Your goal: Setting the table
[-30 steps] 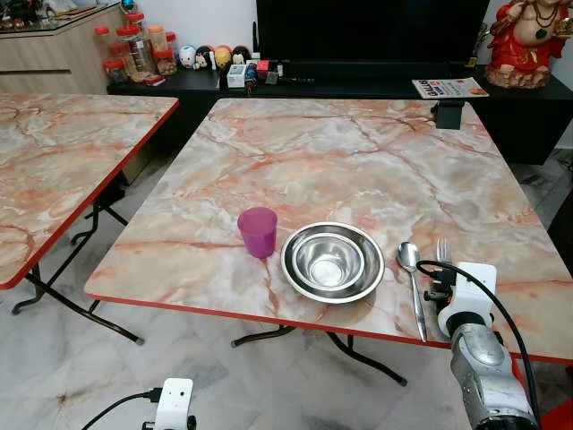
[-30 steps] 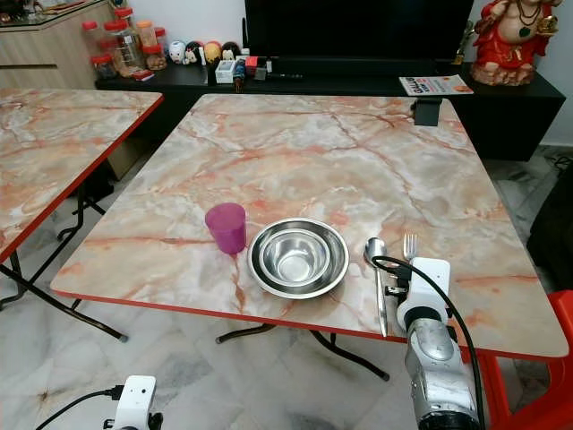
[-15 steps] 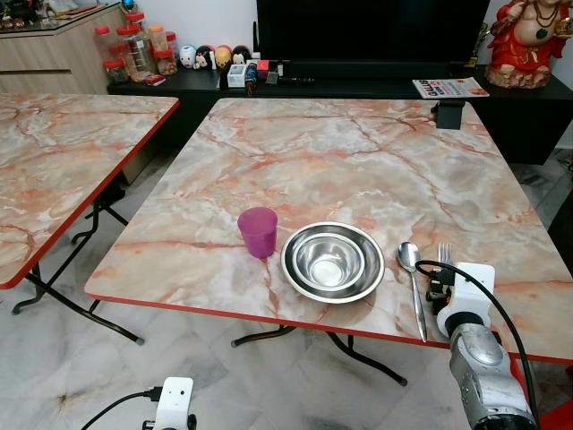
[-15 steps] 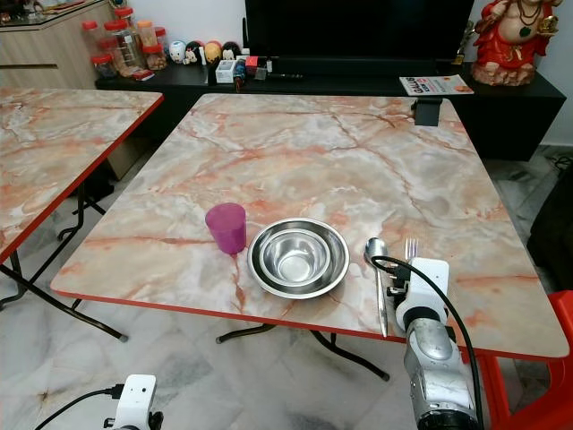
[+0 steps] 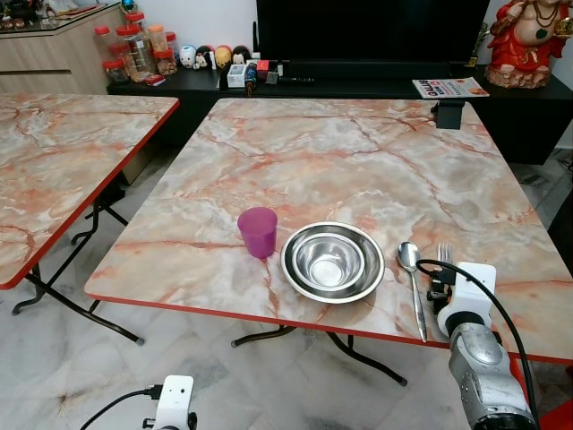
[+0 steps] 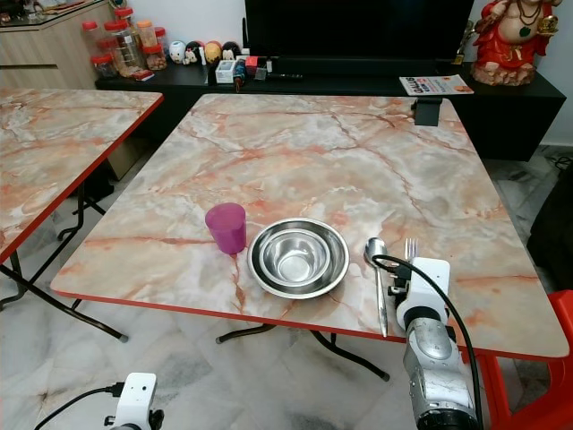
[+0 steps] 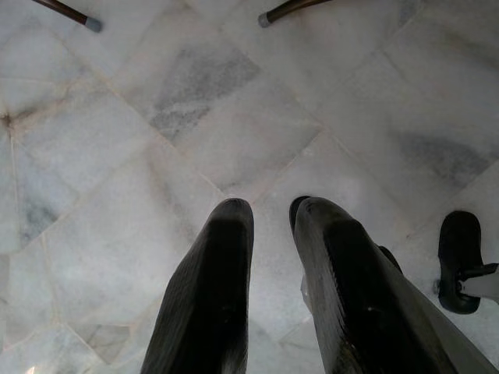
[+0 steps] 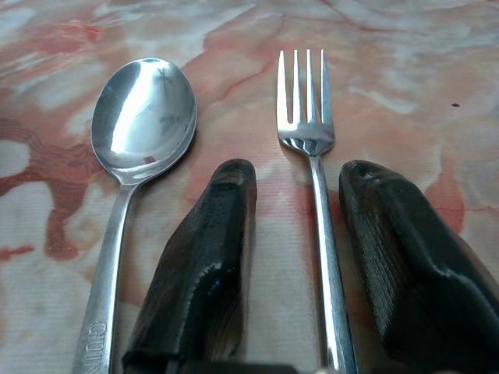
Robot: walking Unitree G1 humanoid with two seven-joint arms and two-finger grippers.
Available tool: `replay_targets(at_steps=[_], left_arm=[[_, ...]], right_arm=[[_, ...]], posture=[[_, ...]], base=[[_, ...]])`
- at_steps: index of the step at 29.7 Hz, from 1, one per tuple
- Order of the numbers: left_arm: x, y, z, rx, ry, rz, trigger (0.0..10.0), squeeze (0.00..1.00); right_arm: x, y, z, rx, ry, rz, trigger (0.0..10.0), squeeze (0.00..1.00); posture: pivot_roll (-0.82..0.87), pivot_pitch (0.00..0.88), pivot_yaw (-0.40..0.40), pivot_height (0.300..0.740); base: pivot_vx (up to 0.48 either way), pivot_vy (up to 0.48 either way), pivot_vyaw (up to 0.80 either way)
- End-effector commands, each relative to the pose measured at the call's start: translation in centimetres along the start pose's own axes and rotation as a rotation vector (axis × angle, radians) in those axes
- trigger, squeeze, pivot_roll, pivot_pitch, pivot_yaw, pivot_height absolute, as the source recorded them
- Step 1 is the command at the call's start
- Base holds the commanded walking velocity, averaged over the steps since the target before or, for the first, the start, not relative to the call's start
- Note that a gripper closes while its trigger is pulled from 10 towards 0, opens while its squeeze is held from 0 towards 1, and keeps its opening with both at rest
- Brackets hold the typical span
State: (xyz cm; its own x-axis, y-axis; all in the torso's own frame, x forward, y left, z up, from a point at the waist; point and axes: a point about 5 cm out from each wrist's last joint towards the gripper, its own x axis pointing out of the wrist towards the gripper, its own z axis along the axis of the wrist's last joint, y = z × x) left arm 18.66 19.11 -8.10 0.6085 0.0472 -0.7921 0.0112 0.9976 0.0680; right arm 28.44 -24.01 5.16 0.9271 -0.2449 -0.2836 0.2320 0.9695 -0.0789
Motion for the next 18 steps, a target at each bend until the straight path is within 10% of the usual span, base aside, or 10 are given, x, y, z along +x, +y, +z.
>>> replay_targets(at_steps=[1,18], left_arm=[[0.0,0.6,0.3,-0.004,0.002,0.011,10.0,0.0],[0.0,0.5,0.2,-0.013,0.003,0.01,10.0,0.0]], right_arm=[[0.2,0.2,0.3,0.009,-0.01,-0.004,10.0,0.0],[-0.1,0.5,2.7,0.097,-0.166,0.011,10.0,0.0]], posture=[[-0.09,0.0,0.06,0.74],[-0.1,0.0,0.057,0.74]], base=[[0.0,0.0,0.0],[0.0,0.0,0.0]])
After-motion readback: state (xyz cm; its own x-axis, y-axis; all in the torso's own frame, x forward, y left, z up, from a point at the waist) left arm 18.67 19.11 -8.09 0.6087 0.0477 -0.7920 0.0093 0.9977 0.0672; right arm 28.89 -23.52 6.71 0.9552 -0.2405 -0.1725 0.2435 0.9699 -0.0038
